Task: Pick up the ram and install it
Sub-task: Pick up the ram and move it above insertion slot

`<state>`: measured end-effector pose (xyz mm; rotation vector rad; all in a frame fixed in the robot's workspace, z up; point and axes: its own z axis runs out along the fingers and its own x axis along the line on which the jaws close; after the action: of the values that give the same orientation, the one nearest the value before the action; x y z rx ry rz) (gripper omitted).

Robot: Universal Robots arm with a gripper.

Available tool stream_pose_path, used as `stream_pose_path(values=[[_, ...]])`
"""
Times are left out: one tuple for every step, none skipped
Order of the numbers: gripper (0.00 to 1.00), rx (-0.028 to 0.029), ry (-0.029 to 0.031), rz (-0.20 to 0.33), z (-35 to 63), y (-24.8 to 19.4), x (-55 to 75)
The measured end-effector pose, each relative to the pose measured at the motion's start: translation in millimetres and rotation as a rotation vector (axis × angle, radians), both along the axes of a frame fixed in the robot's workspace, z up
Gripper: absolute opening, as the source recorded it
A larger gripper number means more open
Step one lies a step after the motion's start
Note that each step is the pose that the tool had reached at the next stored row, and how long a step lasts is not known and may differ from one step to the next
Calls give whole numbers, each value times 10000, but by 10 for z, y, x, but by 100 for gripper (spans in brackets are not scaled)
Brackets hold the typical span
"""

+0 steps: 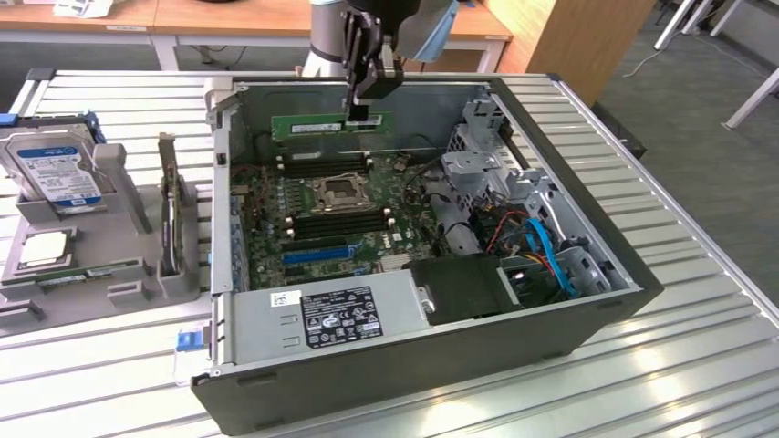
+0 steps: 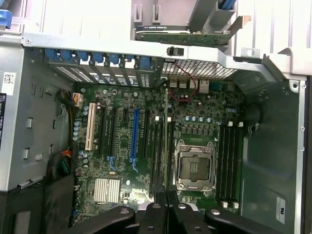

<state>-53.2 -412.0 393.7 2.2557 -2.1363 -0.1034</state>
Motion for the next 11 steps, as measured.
stream_pose_path(values=[[11, 0, 0, 0, 0, 0, 0], [11, 1, 0, 0, 0, 0, 0], [11, 4, -2, -1, -7, 1, 0], [11, 3, -1, 0, -17, 1, 0], [11, 1, 0, 0, -30, 0, 0], [11, 1, 0, 0, -47, 0, 0], [11, 0, 0, 0, -65, 0, 0], [11, 0, 0, 0, -82, 0, 0], [11, 0, 0, 0, -101, 0, 0], [11, 1, -1, 0, -121, 0, 0], [11, 1, -1, 0, -138, 0, 0]])
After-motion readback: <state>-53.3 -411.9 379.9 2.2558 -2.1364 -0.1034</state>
